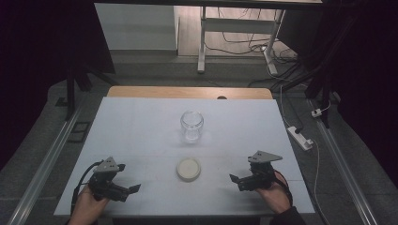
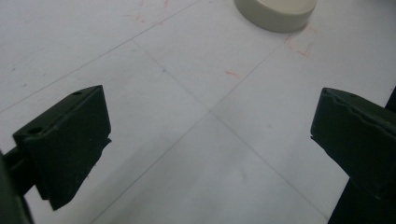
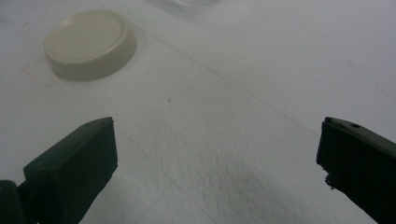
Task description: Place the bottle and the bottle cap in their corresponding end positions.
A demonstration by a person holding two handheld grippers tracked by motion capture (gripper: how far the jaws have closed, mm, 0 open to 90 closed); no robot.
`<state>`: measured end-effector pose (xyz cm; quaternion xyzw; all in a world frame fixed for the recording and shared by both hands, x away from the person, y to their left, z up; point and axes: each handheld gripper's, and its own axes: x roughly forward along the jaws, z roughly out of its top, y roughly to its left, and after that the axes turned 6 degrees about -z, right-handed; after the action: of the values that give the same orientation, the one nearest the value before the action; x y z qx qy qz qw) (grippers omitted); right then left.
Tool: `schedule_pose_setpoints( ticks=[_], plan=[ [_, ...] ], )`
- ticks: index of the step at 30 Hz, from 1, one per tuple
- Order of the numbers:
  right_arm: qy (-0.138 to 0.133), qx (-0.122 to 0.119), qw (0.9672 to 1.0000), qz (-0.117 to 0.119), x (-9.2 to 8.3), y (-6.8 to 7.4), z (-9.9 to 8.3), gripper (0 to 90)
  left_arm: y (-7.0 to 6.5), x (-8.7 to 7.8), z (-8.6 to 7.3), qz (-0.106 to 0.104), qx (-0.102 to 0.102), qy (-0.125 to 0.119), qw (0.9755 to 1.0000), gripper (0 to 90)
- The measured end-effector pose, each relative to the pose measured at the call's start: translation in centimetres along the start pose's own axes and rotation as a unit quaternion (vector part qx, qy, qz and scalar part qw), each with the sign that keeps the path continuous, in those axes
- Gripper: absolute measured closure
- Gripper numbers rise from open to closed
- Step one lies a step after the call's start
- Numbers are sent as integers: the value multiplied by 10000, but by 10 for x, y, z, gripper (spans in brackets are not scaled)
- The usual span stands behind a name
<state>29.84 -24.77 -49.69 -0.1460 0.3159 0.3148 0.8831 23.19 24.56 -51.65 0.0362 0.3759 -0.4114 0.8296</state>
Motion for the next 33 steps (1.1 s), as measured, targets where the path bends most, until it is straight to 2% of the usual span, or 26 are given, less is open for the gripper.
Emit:
schedule_pose_setpoints(
  ticks=[13, 19, 26, 30, 33],
  plan=[
    [45, 440, 9985, -338, -39, -19, -36, 0, 5, -24, -24, 326, -344, -104, 9988, 0],
    [133, 676, 9969, -374, -51, -23, -52, 0, 6, -33, -35, 477, -473, -115, 9977, 0],
    [173, 709, 9963, -444, -61, -20, -58, 7, 8, -37, -46, 585, -660, 17, 9961, 0],
    [253, 619, 9963, -541, -66, -16, -60, 8, 7, -39, -48, 637, -706, 63, 9955, 0],
    [280, 588, 9965, -522, -67, -16, -61, 8, 7, -38, -47, 640, -705, 122, 9954, 0]
  ],
)
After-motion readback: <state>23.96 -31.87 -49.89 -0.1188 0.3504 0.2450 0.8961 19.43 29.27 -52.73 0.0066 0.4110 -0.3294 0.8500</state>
